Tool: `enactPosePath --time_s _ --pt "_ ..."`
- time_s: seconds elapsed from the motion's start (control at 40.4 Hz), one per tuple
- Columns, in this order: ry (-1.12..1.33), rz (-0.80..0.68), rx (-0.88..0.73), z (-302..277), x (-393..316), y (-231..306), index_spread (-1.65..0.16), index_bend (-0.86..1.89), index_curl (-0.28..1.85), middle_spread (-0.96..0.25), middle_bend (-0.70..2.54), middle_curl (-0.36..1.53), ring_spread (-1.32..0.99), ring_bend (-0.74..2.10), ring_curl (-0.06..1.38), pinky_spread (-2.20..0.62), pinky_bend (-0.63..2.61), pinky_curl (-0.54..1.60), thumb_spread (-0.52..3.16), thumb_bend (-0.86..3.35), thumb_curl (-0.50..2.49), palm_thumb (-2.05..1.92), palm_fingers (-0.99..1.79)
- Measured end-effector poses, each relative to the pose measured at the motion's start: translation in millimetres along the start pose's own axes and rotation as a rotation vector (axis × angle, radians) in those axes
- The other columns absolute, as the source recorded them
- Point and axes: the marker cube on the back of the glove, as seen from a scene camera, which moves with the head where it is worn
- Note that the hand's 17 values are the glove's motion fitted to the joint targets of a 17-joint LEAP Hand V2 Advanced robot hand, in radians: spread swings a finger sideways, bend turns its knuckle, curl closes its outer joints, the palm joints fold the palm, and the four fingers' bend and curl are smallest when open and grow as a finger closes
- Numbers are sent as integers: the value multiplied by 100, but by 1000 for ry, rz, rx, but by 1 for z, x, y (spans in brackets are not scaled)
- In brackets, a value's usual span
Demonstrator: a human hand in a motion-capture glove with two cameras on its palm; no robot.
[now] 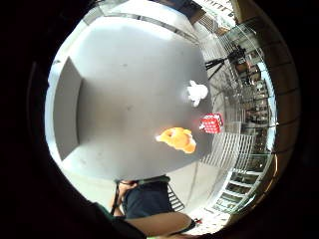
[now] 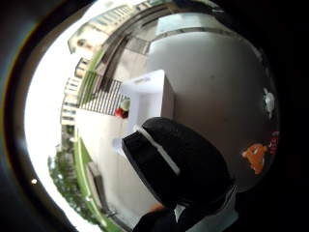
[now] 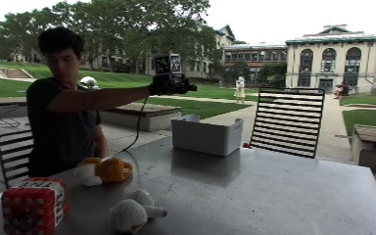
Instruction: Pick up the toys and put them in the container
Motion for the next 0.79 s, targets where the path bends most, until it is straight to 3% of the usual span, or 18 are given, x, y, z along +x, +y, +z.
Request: enactPosePath --time_s 0.322,0.644,0.792 --pt "4 -13 18 -5 16 -4 -18 20 17 -5 24 15 -19 18 5 -7 44 18 97 -8 1 -12 4" --pt "73 -26 -8 -27 26 35 -20 20 26 -4 22 22 -22 18 10 -5 46 24 107 -9 4 -13 -1" --pt "99 -42 3 -29 75 68 -19 20 29 -3 21 25 -22 18 11 -4 45 25 103 -9 6 -14 -3"
